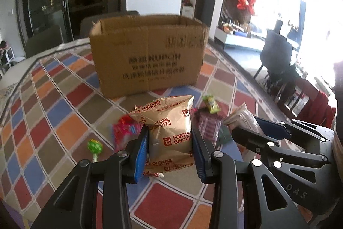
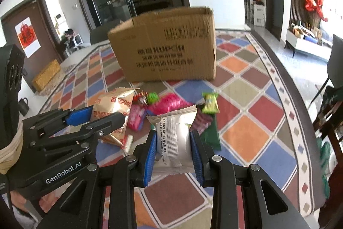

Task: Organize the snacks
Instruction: 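Carry the biscuit bag and white bar over the box with both tools, then open both tools to drop the biscuit bag and white bar into the box, then move both tools back to the snack pile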

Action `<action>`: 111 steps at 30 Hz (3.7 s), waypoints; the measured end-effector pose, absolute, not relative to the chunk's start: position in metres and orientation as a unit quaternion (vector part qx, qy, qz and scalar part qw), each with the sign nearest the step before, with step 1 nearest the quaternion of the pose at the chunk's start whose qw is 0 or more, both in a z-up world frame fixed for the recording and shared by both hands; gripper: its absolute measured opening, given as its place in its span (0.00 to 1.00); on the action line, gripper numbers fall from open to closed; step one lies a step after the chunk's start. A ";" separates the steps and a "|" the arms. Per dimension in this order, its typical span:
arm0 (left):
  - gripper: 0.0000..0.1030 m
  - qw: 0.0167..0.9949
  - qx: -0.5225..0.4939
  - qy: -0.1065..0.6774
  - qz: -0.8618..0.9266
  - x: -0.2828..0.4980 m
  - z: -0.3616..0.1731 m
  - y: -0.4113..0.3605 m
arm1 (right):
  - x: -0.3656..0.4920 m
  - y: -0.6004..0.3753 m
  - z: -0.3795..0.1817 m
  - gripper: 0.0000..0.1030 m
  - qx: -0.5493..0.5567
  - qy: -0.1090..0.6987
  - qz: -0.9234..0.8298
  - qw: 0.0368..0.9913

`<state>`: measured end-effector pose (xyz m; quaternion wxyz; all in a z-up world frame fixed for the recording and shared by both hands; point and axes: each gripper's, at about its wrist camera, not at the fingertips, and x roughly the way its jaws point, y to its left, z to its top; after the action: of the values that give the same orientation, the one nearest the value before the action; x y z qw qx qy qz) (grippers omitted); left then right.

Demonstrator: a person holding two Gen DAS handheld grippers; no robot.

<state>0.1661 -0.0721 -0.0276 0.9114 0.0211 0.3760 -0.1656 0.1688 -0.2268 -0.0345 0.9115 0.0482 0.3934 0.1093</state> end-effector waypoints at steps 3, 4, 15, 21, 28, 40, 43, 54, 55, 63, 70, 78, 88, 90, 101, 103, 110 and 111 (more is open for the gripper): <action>0.36 0.920 0.020 0.358 -0.158 0.167 -0.015 -0.066 | 0.173 -0.223 -0.022 0.31 0.045 0.376 0.112 0.919; 0.36 0.922 0.020 0.353 -0.156 0.168 -0.012 -0.064 | 0.174 -0.222 -0.019 0.31 0.044 0.372 0.113 0.920; 0.36 0.947 0.014 0.290 -0.137 0.184 0.041 -0.046 | 0.196 -0.211 0.028 0.31 0.041 0.309 0.126 0.942; 0.36 0.958 0.024 0.255 -0.127 0.196 0.066 -0.043 | 0.214 -0.209 0.053 0.31 0.040 0.280 0.127 0.951; 0.37 0.963 0.027 0.238 -0.125 0.220 0.088 -0.039 | 0.241 -0.207 0.075 0.31 0.042 0.267 0.132 0.954; 0.36 0.948 0.017 0.287 -0.138 0.300 0.092 -0.037 | 0.317 -0.207 0.085 0.31 0.044 0.299 0.120 0.946; 0.36 0.941 0.011 0.310 -0.139 0.318 0.086 -0.039 | 0.339 -0.209 0.082 0.31 0.049 0.315 0.117 0.940; 0.40 0.914 0.007 0.380 -0.143 0.379 0.057 -0.049 | 0.391 -0.206 0.063 0.31 0.048 0.358 0.111 0.926; 0.45 0.913 0.009 0.382 -0.141 0.382 0.055 -0.048 | 0.394 -0.206 0.062 0.32 0.048 0.361 0.109 0.925; 0.58 0.922 0.022 0.366 -0.123 0.369 0.057 -0.043 | 0.391 -0.209 0.054 0.53 0.042 0.361 0.079 0.928; 0.62 0.937 0.038 0.332 -0.102 0.334 0.072 -0.032 | 0.363 -0.204 0.063 0.53 0.037 0.338 0.084 0.937; 0.65 0.949 0.040 0.302 -0.086 0.291 0.086 -0.012 | 0.326 -0.191 0.076 0.53 0.045 0.313 0.104 0.943; 0.67 0.955 0.019 0.288 -0.073 0.246 0.085 0.010 | 0.286 -0.173 0.078 0.53 0.052 0.298 0.122 0.945; 0.67 0.955 0.013 0.289 -0.067 0.236 0.081 0.014 | 0.278 -0.170 0.075 0.54 0.052 0.299 0.122 0.945; 0.67 0.949 0.006 0.311 -0.054 0.200 0.048 0.029 | 0.244 -0.152 0.052 0.53 0.034 0.316 0.141 0.938; 0.67 0.948 0.010 0.315 -0.051 0.194 0.040 0.030 | 0.239 -0.148 0.046 0.53 0.030 0.324 0.148 0.934; 0.67 0.935 0.018 0.351 -0.057 0.177 0.003 0.037 | 0.226 -0.134 0.017 0.53 0.017 0.370 0.177 0.912; 0.67 0.933 0.019 0.355 -0.057 0.175 -0.001 0.038 | 0.224 -0.132 0.013 0.53 0.014 0.376 0.179 0.909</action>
<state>0.1752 0.0381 -0.0013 0.9331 0.0187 0.3545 -0.0570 0.2243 -0.1317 0.0131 0.9089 0.0144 0.3764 0.1791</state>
